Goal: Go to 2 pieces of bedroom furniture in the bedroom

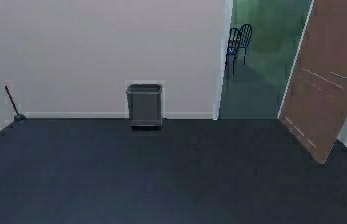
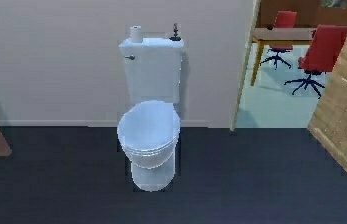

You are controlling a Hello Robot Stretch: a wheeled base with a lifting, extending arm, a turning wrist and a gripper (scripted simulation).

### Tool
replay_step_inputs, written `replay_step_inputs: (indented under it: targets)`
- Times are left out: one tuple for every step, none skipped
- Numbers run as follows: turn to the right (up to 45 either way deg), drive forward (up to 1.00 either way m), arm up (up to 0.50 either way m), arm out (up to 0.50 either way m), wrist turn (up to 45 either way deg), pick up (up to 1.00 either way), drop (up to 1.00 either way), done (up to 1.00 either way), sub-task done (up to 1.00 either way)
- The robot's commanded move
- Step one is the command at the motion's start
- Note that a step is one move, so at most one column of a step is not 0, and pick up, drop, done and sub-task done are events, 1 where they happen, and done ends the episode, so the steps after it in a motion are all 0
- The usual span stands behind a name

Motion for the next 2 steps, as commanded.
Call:
replay_step_inputs:
  targets:
    - [21.0, 0.00, 0.00, 0.00, 0.0, 0.00, 0.00, 0.00, 0.00]
    - [0.0, 1.00, 0.00, 0.00, 0.0, 0.00, 0.00, 0.00, 0.00]
